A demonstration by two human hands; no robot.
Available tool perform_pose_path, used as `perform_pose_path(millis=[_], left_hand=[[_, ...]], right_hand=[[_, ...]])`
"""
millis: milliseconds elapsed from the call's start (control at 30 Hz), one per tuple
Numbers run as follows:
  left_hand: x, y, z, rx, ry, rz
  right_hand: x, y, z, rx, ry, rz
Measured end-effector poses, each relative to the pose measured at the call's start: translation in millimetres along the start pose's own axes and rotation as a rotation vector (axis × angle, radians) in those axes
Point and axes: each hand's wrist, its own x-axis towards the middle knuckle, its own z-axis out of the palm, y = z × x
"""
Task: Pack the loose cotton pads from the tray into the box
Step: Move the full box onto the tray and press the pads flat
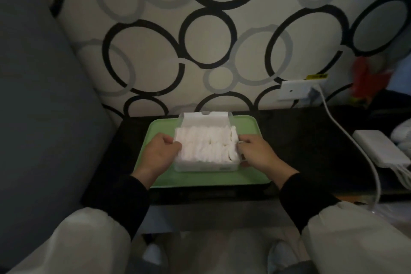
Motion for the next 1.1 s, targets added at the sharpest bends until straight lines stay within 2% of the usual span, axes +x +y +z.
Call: perform_pose_path(millis=[133, 200, 267, 333, 433, 500, 667, 767, 900, 967, 1033, 1100], left_hand=[[10.2, -17.7, -6.6, 0.044, -0.051, 0.005], [14.1, -19.8, -9.2, 0.142, -0.058, 0.038], [15.2, -15.1, -9.5, 0.360, -0.002, 0.174], [9.9, -5.6, -3.9, 0.477, 0.018, 0.362], [5.6, 3.4, 14.7, 0.625, -0.173, 0.514], [8.4, 2.0, 24.7, 0.755, -0.269, 0.557], [15.6, -1.4, 33.6, 0.950, -0.287, 0.667], [18.3, -1.6, 36.0, 1.004, -0.304, 0.665], [19.3, 3.3, 36.6, 0.960, -0.367, 0.625], [20.1, 4.2, 32.6, 0.849, -0.386, 0.612], [22.0, 5.2, 25.9, 0.596, -0.423, 0.549], [22.6, 6.4, 16.4, 0.220, -0.353, 0.470]], right_hand=[[9.0, 2.9, 12.3, -0.071, -0.018, 0.027], [10.3, -0.5, 12.8, -0.160, -0.002, 0.023], [11.9, -3.9, 10.2, -0.347, 0.075, -0.018], [10.5, -9.2, 11.2, -0.551, 0.149, -0.150], [11.8, -14.3, 24.6, -0.717, 0.047, -0.366], [15.4, -10.9, 36.6, -0.844, -0.072, -0.381], [21.1, -8.2, 55.9, -1.019, -0.126, -0.396], [23.4, -10.4, 60.2, -1.056, -0.142, -0.369], [23.6, -11.9, 60.4, -1.046, -0.172, -0.324], [22.8, -12.0, 58.4, -1.002, -0.187, -0.326], [22.4, -12.8, 52.3, -0.876, -0.188, -0.347], [25.0, -11.8, 42.2, -0.624, -0.112, -0.359]])
